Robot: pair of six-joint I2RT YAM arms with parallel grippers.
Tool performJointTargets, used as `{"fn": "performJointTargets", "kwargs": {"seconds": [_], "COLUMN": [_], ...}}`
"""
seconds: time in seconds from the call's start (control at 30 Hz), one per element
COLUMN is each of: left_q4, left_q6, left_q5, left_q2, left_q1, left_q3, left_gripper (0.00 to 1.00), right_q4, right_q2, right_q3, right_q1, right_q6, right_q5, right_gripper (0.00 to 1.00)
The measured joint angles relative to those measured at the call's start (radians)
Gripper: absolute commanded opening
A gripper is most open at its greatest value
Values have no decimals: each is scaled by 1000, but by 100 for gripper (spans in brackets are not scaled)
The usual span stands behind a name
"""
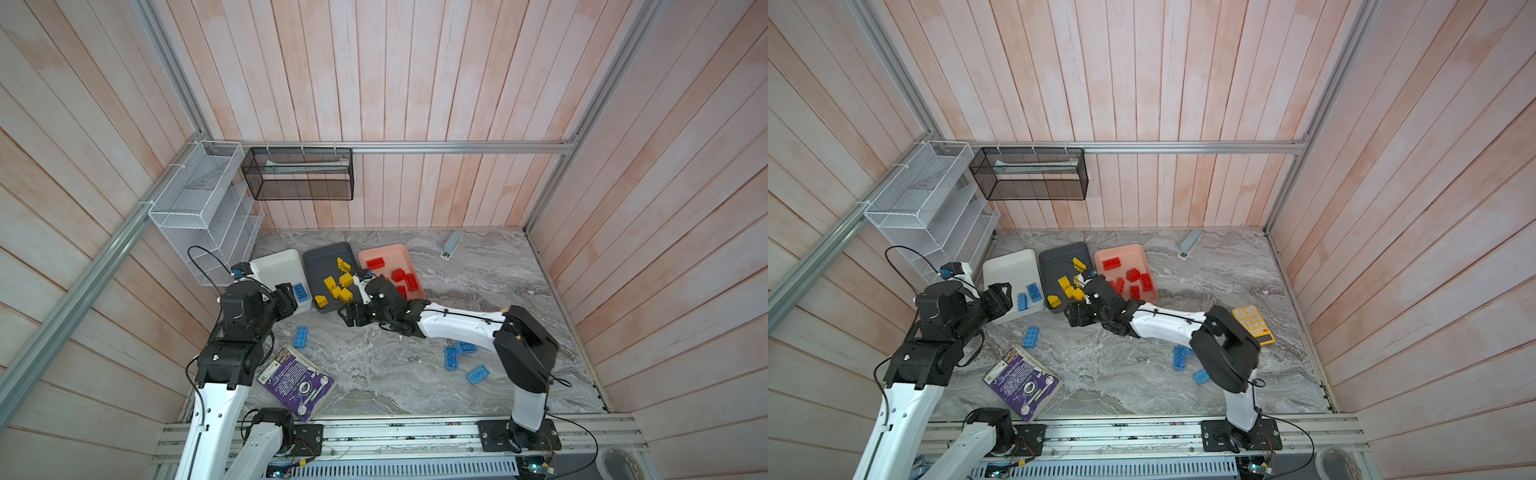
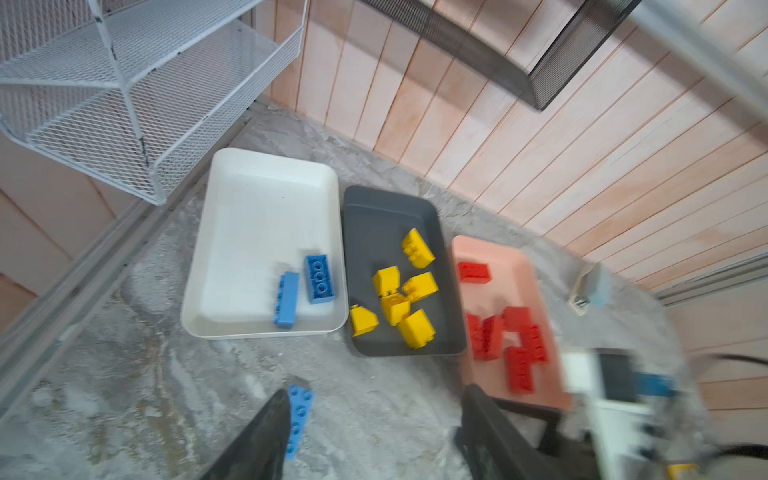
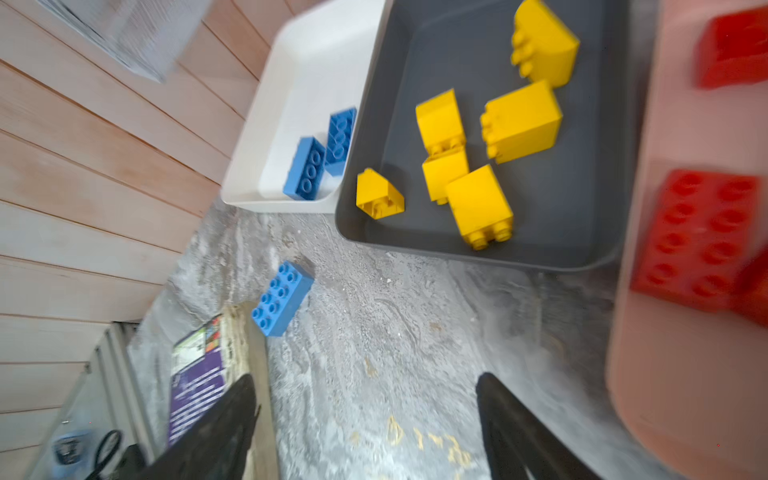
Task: Sort the legos into containers by color
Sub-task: 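Grasp the blue brick beside the white tray with the left gripper while the right withdraws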
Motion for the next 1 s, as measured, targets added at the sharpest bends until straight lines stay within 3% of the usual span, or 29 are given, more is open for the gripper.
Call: {"fn": "performJointTargets", "kwargs": {"seconds": [0.23,0.43,0.67,1.0], "left_q4": [-49,-54,-25,95], "left_q6": [-4,-43,-87,-105], "left_q5": [48,34,-5,-43], "left_q2": [236,377,505,669], "left_q1": [10,10,-3,-56], "left_q3": [-31,-93,-134,-144], "left_gripper": [58,70,74,71], "right_q4": [145,154,152,159], "right_q2": [-460,-739,-869,-879], "right_q3": [-366,-562,-634,-667], "right_q1": [-93,-216,-261,-277], "right_q6": [3,-1,-13,-12], "right_q5": [3,0,-36,-96], "right_gripper": [87,89,90,90]}}
